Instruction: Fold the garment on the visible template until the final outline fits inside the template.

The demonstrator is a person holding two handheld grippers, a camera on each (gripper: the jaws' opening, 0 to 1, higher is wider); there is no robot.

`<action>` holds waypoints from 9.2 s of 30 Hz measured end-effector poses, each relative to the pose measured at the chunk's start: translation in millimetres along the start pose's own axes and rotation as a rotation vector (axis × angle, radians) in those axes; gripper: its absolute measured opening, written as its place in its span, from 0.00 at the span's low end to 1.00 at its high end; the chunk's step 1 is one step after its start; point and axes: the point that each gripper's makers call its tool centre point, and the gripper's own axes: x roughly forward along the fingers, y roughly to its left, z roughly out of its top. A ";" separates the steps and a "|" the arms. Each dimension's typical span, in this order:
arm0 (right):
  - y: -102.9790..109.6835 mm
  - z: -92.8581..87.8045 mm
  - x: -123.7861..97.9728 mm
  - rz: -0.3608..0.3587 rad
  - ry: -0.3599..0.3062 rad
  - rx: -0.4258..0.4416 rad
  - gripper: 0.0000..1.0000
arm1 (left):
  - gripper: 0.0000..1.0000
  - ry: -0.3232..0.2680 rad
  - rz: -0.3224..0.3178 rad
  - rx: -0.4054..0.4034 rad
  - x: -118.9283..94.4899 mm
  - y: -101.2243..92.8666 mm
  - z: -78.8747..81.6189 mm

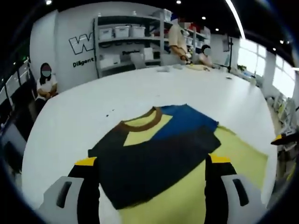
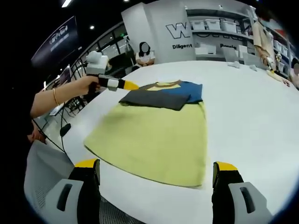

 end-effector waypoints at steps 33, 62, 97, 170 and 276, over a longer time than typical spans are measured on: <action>-4.8 -8.4 4.8 -0.011 0.003 0.030 0.99 | 0.41 0.110 0.049 -0.215 -17.6 47.3 -85.5; -7.8 -9.7 2.1 -0.033 -0.020 0.055 0.99 | 0.00 0.113 0.034 -0.046 -17.0 50.5 -94.0; 0.6 -8.8 8.6 0.001 -0.009 0.049 0.97 | 0.01 0.141 0.075 -0.061 -41.8 80.3 -106.3; 22.5 -3.9 23.2 0.067 -0.001 0.011 0.99 | 0.99 0.104 -0.010 -0.046 -148.6 9.0 -148.4; 11.0 -66.9 3.4 0.020 0.258 -0.139 0.00 | 0.01 0.517 -0.059 -0.053 -222.7 -32.8 -244.4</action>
